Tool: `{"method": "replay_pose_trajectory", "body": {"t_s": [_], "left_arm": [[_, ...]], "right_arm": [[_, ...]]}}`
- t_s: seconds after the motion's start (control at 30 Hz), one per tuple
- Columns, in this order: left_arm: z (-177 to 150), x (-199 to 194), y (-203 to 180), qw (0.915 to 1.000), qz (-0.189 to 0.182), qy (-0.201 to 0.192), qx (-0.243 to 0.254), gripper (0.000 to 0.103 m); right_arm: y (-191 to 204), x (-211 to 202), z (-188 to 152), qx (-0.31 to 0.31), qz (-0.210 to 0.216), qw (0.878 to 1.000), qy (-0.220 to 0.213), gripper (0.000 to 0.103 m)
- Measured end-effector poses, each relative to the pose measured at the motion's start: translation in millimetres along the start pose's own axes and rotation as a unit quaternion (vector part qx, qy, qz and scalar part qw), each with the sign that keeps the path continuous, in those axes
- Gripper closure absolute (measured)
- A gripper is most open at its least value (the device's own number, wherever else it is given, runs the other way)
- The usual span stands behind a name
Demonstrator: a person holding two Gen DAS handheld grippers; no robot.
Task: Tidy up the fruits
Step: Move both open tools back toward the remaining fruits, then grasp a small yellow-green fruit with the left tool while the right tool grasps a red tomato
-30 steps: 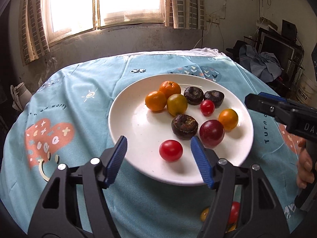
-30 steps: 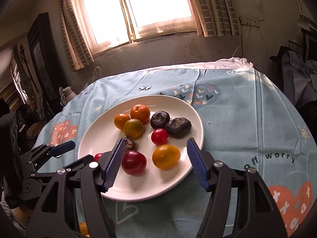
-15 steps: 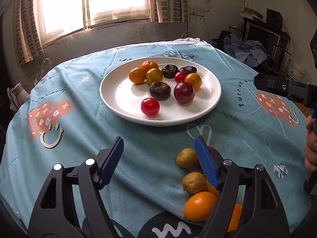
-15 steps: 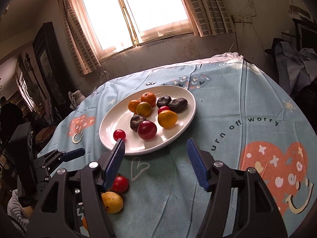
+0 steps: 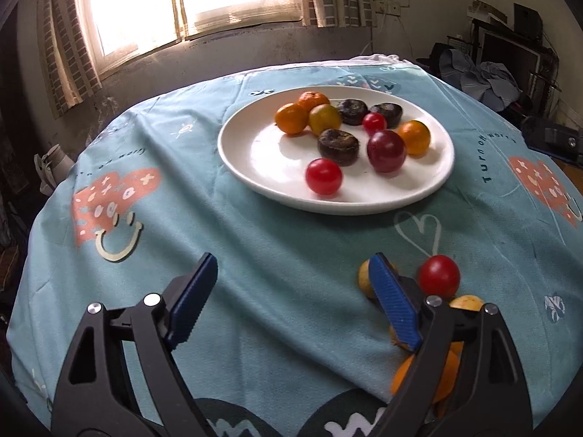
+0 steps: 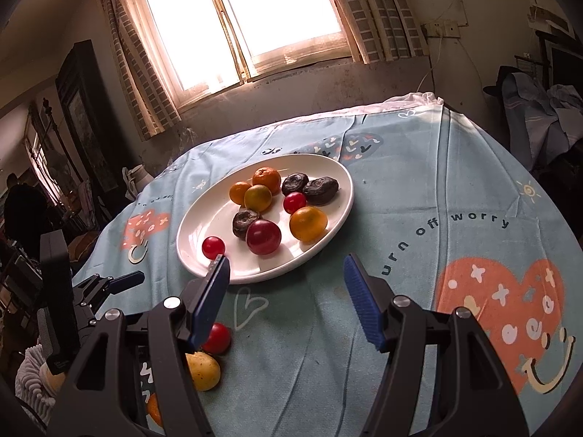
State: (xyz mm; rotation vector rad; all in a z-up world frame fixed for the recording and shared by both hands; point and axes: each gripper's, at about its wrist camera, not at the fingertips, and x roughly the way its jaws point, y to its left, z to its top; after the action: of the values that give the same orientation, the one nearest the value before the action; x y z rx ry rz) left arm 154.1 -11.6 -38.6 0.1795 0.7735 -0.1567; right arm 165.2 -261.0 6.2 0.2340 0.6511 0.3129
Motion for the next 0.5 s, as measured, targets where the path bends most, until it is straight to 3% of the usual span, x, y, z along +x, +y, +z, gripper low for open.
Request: {"method": "replay_pose_trajectory", "body": {"t_s": [0.13,0.27,0.37,0.5], "left_arm": [[-1,-14,20,0.9987,-0.025,-0.018,-0.04,0.019],[-3,-19,-4,0.999,-0.031,-0.031,0.013,0.021],[-7,-4,-14,0.9989,-0.037,-0.002,0.029,0.035],[-5,0,-22,0.9972,-0.062,0.0,0.042,0.045]], "right_arm": [[2,-3,0,-0.003,0.01,1.0,-0.002,0.038],[9,-2,-2,-0.017,0.021,1.0,0.004,0.038],[12,0,-4,-0.022,0.022,0.999,0.008,0.038],[12,1,-4,-0.023,0.023,0.999,0.011,0.038]]}}
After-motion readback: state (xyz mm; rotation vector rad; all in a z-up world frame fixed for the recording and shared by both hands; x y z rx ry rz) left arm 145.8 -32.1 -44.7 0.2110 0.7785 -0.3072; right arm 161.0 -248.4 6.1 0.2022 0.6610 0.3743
